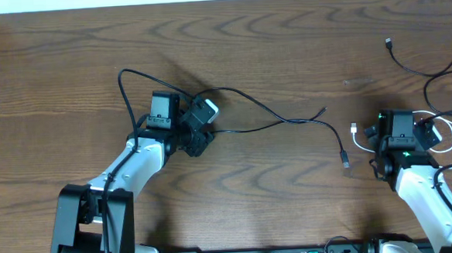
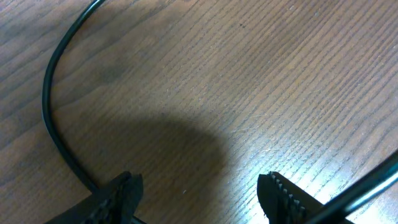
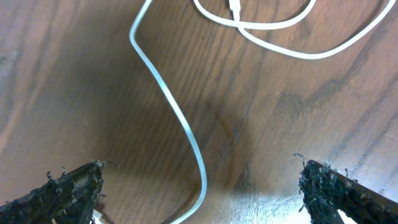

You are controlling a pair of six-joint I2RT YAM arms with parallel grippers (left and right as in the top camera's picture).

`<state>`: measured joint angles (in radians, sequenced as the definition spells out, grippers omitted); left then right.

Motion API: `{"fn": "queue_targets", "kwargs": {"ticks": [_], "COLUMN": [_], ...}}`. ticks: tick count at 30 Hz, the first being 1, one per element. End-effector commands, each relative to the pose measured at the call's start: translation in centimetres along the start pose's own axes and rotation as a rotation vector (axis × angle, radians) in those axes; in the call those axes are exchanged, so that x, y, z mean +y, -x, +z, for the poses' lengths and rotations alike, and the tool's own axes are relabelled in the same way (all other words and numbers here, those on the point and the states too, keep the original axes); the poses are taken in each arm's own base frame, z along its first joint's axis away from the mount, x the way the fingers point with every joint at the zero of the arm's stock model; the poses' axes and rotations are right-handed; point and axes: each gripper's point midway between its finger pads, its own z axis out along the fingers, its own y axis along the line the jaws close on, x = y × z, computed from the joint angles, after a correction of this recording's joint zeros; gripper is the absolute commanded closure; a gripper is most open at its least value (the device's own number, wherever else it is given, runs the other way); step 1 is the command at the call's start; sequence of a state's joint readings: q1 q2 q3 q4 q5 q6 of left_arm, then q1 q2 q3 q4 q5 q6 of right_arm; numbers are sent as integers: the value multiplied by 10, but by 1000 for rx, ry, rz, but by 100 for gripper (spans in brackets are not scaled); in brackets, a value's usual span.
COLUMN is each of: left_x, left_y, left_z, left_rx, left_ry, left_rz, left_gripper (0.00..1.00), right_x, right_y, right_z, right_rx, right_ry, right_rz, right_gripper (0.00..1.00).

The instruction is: Untangle cables

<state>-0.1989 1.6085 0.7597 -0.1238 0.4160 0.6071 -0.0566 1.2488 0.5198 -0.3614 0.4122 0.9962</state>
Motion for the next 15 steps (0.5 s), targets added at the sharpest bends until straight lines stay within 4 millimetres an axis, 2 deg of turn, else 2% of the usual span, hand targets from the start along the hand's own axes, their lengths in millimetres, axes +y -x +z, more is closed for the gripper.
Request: {"fn": "queue_targets", "kwargs": {"ticks": [1, 10, 15], "left_x": [0, 0, 0], "left_y": [-4, -4, -4], "left_z": [1, 1, 1], "left_rx": [9, 10, 10], "left_ry": [-5, -5, -5], "left_rz": [-12, -31, -31], "left_gripper": [36, 36, 36], "right_x": [-4, 2, 16], "right_y": [-8, -18, -23], "right_z": [7, 29, 37], "right_rx": [11, 33, 52], "right_ry": [-16, -23, 30], "right_rz": [-6, -32, -82], "right_gripper": [1, 10, 24]}}
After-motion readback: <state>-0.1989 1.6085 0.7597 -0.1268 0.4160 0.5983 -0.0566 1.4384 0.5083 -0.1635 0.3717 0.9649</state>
